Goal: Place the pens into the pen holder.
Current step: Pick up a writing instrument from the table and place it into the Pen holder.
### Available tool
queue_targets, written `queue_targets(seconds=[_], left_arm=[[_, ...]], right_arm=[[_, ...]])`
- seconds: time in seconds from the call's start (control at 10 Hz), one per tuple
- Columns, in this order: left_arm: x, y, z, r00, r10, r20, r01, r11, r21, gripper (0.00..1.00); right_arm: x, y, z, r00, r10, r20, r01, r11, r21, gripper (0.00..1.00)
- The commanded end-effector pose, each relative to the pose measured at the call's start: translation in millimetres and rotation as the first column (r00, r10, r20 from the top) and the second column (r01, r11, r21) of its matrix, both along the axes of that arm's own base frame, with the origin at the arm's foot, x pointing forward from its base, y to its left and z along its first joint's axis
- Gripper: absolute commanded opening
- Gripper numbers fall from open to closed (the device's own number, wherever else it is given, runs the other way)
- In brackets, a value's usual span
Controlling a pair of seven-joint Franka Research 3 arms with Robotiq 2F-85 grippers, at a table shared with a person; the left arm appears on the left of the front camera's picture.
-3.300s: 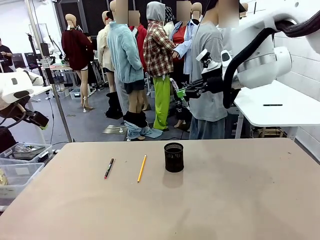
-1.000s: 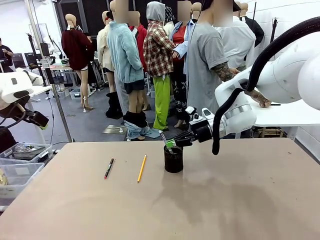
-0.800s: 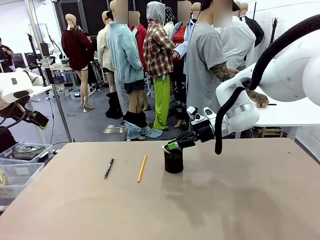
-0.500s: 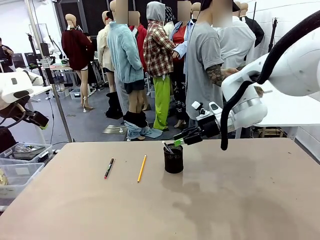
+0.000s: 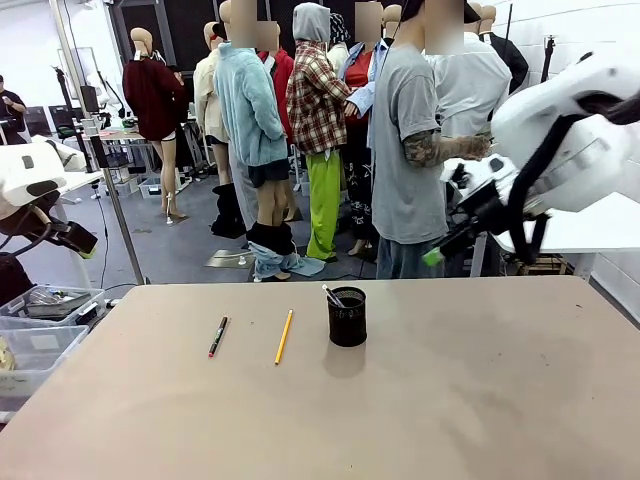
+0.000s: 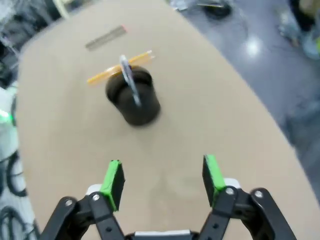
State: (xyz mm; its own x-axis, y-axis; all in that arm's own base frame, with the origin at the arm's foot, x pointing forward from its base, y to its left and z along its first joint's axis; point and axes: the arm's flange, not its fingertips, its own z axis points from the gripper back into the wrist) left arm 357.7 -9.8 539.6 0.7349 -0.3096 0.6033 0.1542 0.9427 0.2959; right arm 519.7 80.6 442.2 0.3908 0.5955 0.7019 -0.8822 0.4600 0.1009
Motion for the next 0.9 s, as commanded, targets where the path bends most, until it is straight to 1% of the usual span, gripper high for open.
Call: queue_targets(seconds=[0.0,0.1,0.2,0.3,0.4,0.5,0.6,0.7,0.8], left_arm=[[1,-1,-1,1.000,0.003,0.010,-0.003,1.000,0.006,1.00],[1,-1,-1,1.000,0.003,0.010,-0.003,1.000,0.006,1.00],[1,-1,-1,1.000,0.003,0.010,-0.003,1.000,0.006,1.00],[1,-1,-1,1.000,0.003,0.010,-0.003,1.000,0.006,1.00],[1,-1,-1,1.000,0.003,0.010,-0.003,1.000,0.006,1.00],[1,-1,-1,1.000,0.003,0.010,-0.003,1.000,0.006,1.00],[1,-1,-1,1.000,0.003,0.010,-0.003,1.000,0.006,1.00],[1,-1,-1,1.000,0.003,0.010,-0.003,1.000,0.006,1.00],[1,-1,-1,1.000,0.003,0.010,-0.003,1.000,0.006,1.00]], right_arm=[[-27,-22,31,0.975,-0.129,-0.180,0.102,0.983,-0.153,0.79],[-40,-44,45,0.953,-0.206,-0.221,0.148,0.955,-0.256,0.79],[-55,-73,56,0.910,-0.337,-0.244,0.241,0.905,-0.351,0.79],[-72,-99,60,0.838,-0.471,-0.275,0.324,0.836,-0.443,0.79],[-91,-125,62,0.781,-0.553,-0.290,0.370,0.784,-0.498,0.79],[-116,-148,69,0.751,-0.611,-0.250,0.419,0.734,-0.535,0.79],[-143,-169,74,0.667,-0.714,-0.214,0.485,0.634,-0.602,0.79],[-162,-182,77,0.634,-0.744,-0.211,0.515,0.610,-0.602,0.79],[-176,-190,78,0.586,-0.787,-0.192,0.539,0.556,-0.633,0.79]])
